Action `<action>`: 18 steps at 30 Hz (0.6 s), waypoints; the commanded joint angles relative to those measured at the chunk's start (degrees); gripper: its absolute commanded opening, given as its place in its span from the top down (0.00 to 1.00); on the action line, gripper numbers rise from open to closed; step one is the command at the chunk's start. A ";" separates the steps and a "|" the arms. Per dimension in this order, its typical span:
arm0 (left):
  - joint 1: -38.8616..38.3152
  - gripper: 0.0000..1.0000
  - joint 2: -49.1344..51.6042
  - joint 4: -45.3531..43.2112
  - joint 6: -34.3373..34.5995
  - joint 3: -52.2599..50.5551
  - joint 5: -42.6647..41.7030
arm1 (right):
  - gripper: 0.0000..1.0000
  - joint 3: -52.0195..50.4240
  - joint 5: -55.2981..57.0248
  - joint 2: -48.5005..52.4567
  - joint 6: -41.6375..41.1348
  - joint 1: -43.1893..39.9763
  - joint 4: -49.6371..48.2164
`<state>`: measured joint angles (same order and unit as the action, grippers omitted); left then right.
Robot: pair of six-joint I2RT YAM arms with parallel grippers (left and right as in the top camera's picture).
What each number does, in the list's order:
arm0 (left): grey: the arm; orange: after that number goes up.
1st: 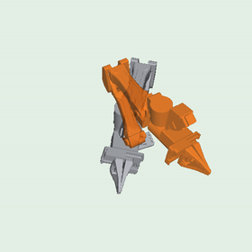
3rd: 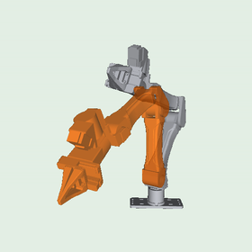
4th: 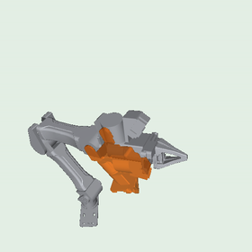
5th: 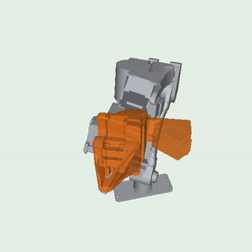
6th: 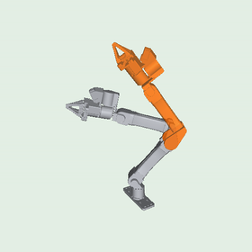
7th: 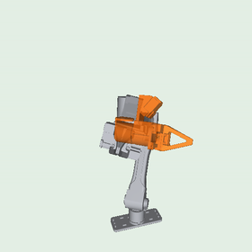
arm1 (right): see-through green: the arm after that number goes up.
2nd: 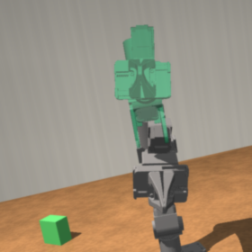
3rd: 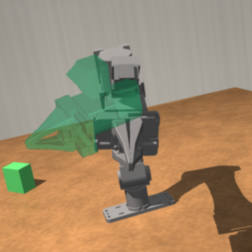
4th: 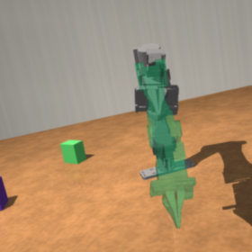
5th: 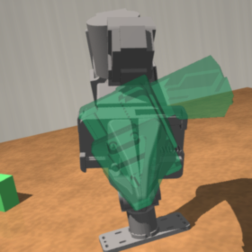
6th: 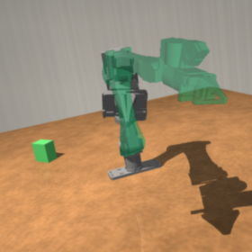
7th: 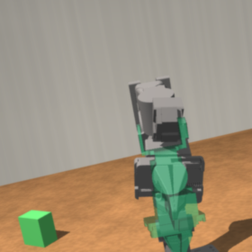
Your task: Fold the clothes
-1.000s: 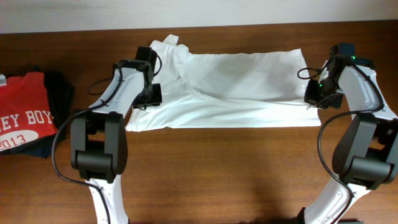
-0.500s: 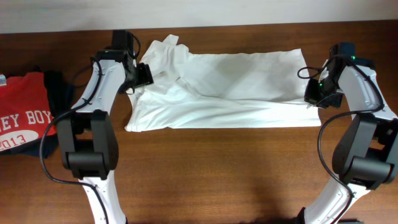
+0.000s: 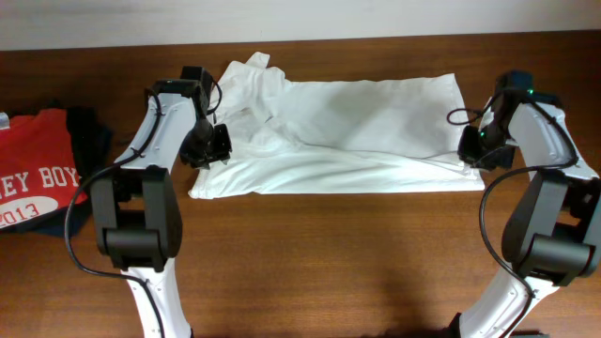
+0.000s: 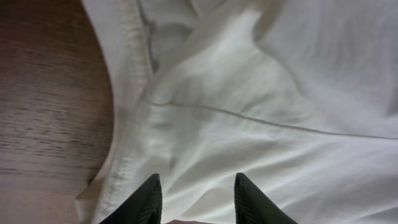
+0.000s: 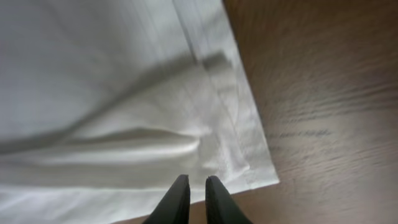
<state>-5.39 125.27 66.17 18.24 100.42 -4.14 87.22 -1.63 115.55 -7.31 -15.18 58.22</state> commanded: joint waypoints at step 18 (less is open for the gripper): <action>-3.13 0.62 0.39 -4.04 0.22 -4.52 -0.59 | 0.52 -6.40 -4.28 -0.63 -20.65 0.17 -5.03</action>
<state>-8.67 125.27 62.26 18.26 96.25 -4.16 81.14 -3.64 115.55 -23.73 -15.18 54.43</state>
